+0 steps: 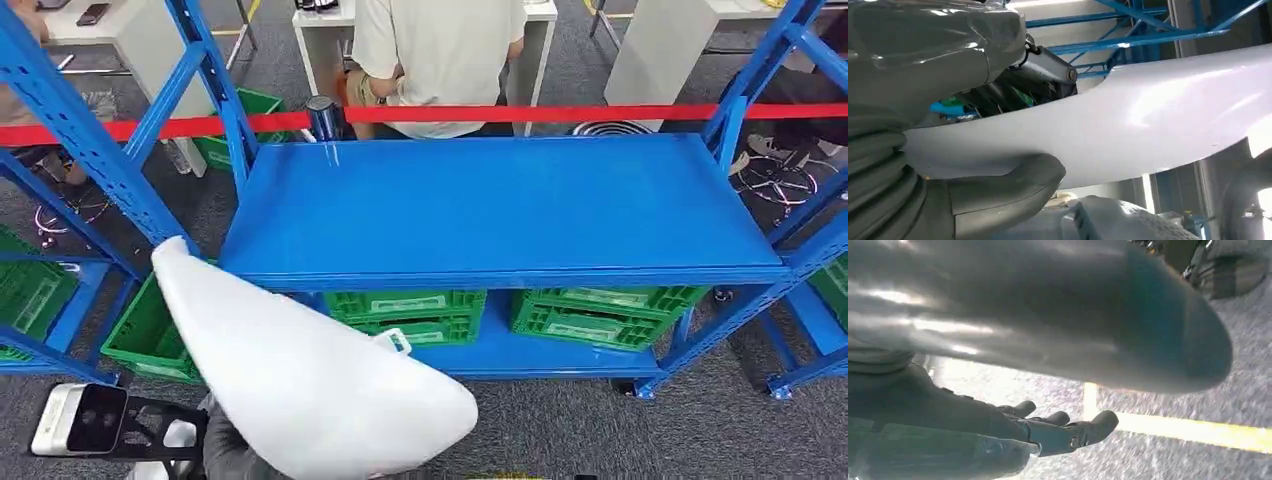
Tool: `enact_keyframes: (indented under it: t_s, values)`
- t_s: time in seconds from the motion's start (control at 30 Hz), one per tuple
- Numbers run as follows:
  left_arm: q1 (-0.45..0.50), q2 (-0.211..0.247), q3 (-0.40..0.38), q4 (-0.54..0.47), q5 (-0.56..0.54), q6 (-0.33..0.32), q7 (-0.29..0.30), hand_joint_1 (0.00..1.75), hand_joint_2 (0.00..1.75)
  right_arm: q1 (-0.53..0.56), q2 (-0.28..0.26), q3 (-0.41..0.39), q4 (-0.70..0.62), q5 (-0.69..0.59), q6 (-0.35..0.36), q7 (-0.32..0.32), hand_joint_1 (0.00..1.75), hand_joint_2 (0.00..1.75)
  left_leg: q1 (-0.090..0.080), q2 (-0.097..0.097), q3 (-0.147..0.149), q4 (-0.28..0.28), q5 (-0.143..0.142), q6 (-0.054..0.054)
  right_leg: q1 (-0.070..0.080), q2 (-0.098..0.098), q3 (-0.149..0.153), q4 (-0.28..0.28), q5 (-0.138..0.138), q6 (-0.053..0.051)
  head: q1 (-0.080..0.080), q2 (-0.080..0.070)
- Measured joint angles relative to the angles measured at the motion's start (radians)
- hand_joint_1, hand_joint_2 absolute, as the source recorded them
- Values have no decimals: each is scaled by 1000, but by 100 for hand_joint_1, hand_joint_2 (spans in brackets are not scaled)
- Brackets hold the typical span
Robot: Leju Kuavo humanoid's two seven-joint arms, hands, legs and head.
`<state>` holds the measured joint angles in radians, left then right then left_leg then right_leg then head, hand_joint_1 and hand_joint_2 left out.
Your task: Take the parts from the cabinet and place them on the table.
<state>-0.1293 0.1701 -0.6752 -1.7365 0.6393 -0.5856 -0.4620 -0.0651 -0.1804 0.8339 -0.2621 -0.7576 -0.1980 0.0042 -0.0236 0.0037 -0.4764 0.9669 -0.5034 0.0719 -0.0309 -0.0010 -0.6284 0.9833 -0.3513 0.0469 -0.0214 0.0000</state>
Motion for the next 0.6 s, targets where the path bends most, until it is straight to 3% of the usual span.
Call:
enact_keyframes:
  t_s: [0.03, 0.07, 0.13, 0.17, 0.2, 0.23, 0.27, 0.3, 0.33, 0.37, 0.4, 0.43, 0.5, 0.53, 0.57, 0.6]
  values:
    - [0, 0, 0, 3, 0, 0, -2, 175, 175, -1, 1, -2, 0, -4, -6, -10, 0, 0, 12, 6, 0, -24, 32, 1, 0, -1, -10, 10, -9, -5, 2, 0]
    - [-1, 0, -1, 6, -1, 0, -4, 175, 175, -5, 2, -4, -2, -6, -11, -16, 0, 0, 10, 5, -13, -32, 50, 12, 3, 0, -27, 41, -59, -18, 4, 0]
    - [1, 0, -3, 12, -2, 0, -4, 175, 175, -12, 0, -8, -3, -8, -14, -19, 0, 0, 10, 7, -49, -32, 80, 11, 2, 1, -73, 181, -166, -33, 5, 0]
    - [3, 0, -4, 16, -3, 0, -4, 175, 175, -13, 0, -11, -3, -8, -16, -20, 0, 0, 9, 7, -68, -31, 93, 10, 2, 1, -89, 257, -199, -29, 5, 0]
    - [4, 0, -5, 21, -3, 0, -4, 175, 175, -12, -1, -14, -3, -10, -22, -27, 0, 0, 9, 7, -82, -29, 107, 6, 2, 0, -94, 314, -207, -16, 5, 0]
    - [6, 0, -6, 24, -5, 0, -3, 175, 175, -13, -1, -19, -3, -19, -28, -40, 0, 0, 10, 7, -104, -24, 122, 3, -1, 0, -77, 323, -190, 1, 5, 0]
    - [7, -1, -6, 27, -8, 0, -2, 175, 175, -13, -2, -27, -5, -28, -34, -55, 0, 0, 11, 7, -125, -19, 134, -2, -4, 0, -36, 286, -160, 18, 5, 0]
    - [7, -2, -6, 30, -10, 0, 0, 175, 175, -13, -2, -36, -6, -37, -42, -74, 0, 0, 12, 8, -144, -11, 143, -7, -6, 0, 20, 216, -138, 28, 5, 0]
    - [7, -4, -7, 32, -11, 0, 2, 175, 175, -14, -4, -45, -9, -43, -49, -91, 0, 0, 13, 8, -162, 2, 150, -13, -9, -1, 87, 125, -134, 30, 5, 0]
    - [7, -6, -7, 34, -11, 0, 4, 175, 175, -18, -4, -59, -19, -49, -61, -114, 0, 0, 10, 9, -180, 15, 155, -20, -8, -1, 144, 34, -177, 17, 5, 0]
    - [7, -8, -7, 35, -11, 1, 5, 175, 175, -19, -7, -72, -23, -54, -68, -129, 0, 0, 9, 12, -189, 24, 162, -27, 2, 5, 158, 16, -184, 0, 0, 0]
    - [8, -8, -8, 37, -14, 1, 8, 175, 175, -19, -5, -79, -27, -54, -70, -135, 0, 0, 8, 13, -190, 26, 170, -33, 2, 4, 141, 11, -182, -3, 0, 0]
    - [10, -9, -8, 40, -14, 1, 8, 175, 175, -17, -5, -93, -31, -59, -77, -140, 0, 0, 15, 11, -193, 21, 189, -43, 6, 3, 135, 16, -169, -23, 0, 0]
    - [11, -8, -8, 42, -14, 2, 8, 175, 175, -15, -5, -101, -32, -63, -86, -152, 0, 0, 21, 8, -198, 25, 184, -48, -4, -3, 125, 13, -155, -33, 1, 0]
    - [12, -8, -8, 45, -14, 3, 8, 175, 175, -14, -4, -110, -39, -67, -96, -164, 0, 0, 24, 2, -211, 49, 130, -58, -3, -4, 113, 13, -142, -41, -1, 0]
    - [12, -8, -8, 47, -14, 5, 10, 175, 175, -12, -5, -122, -45, -69, -105, -174, 0, 0, 27, 0, -228, 108, 56, -67, -3, -5, 98, 13, -129, -46, 0, 0]
